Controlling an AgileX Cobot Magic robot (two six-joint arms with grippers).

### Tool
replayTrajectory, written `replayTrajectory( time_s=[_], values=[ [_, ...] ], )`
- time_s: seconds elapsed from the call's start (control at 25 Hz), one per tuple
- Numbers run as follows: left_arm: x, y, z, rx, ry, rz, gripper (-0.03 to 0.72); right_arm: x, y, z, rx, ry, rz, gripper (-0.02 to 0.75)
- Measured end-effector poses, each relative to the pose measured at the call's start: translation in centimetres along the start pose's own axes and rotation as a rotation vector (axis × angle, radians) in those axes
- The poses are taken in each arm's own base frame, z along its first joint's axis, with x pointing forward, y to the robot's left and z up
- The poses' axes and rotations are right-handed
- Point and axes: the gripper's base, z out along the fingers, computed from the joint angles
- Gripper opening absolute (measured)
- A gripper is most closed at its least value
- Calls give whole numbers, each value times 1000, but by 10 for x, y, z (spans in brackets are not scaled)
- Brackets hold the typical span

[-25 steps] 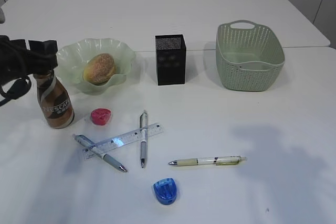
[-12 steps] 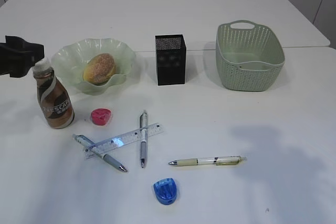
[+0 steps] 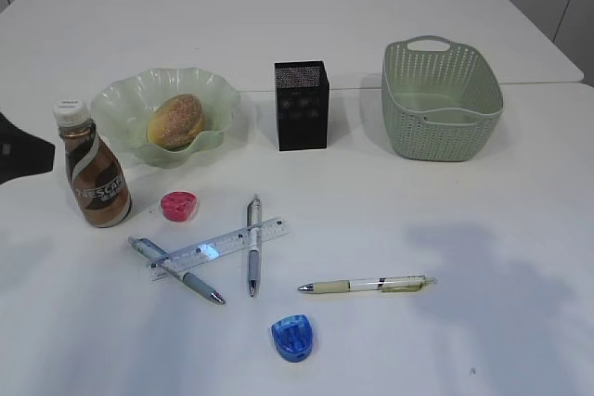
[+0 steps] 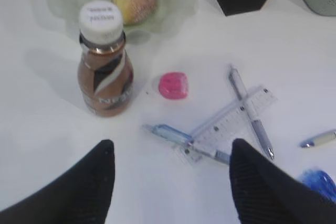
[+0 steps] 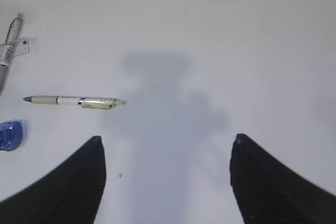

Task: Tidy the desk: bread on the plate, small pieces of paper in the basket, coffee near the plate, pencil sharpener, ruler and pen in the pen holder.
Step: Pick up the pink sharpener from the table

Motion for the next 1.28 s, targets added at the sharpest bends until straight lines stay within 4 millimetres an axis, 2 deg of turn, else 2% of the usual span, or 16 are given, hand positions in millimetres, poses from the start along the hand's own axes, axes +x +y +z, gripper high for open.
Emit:
replayTrajectory(
  time_s=[0.2, 0.4, 1.28],
  values=[
    [14, -6, -17, 45, 133, -28, 470, 0, 0, 0, -1, 4, -5, 569],
    [20, -8, -28, 65, 182, -29, 452, 1, 0, 0, -1, 6, -7, 569],
    [19, -18, -30, 163, 178, -112, 448, 1, 0, 0, -5, 13, -7, 568]
  ],
)
